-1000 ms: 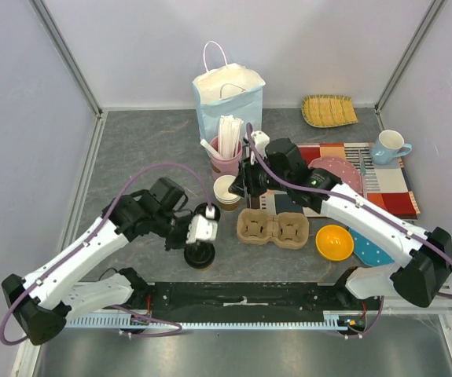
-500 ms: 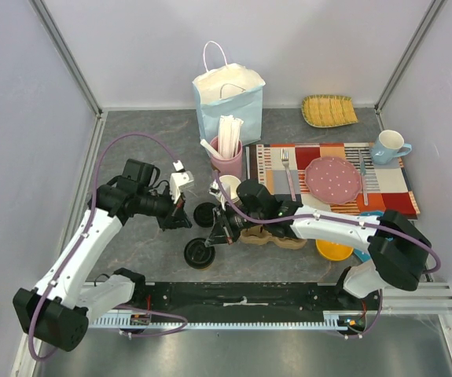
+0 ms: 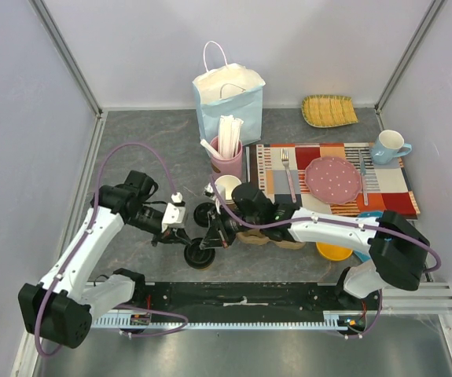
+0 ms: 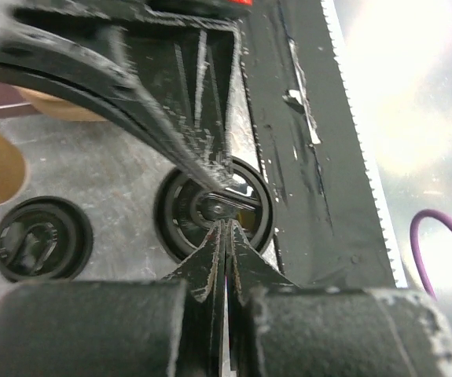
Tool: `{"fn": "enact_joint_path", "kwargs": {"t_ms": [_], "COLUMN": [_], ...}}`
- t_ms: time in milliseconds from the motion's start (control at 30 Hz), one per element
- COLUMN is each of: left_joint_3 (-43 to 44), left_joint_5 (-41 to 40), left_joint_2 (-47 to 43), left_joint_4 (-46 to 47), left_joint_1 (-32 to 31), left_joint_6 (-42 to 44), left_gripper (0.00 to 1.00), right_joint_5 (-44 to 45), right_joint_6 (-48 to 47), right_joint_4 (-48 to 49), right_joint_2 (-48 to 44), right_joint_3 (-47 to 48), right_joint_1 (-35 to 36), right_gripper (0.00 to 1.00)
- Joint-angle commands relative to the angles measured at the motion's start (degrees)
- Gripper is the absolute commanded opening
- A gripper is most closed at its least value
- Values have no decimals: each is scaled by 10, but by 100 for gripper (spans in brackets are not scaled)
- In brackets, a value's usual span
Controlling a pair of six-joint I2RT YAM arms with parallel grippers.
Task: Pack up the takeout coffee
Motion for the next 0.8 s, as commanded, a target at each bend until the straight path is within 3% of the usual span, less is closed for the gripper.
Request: {"fn": "enact_joint_path", "kwargs": {"t_ms": [0,233,367,567,767], "left_joint_3": [-64,-145,-130,-67,-45], "left_joint_5": [16,-62,-32,3,8], "left_joint_2": [9,2,-2,-27,-5], "left_joint_4": [-10,126,118,49,85], "left_joint_1": [-11,-17,-17,-17,-18], "left_joint_6": [129,70,39,63,35], "left_gripper": [2,2,2,2,2], "right_joint_5": [9,11,16,-2,-4], "right_joint_6": [15,15,2,-22,-29], "right_joint_4": [63,71,37,-3,-22], "right_joint_2": [28,80,57,39,26], "right_joint_3": [-15,-64,-56,3,58], "right_joint_1": [6,4,-2,-1,-2], "right_gripper": [0,0,0,0,0]}}
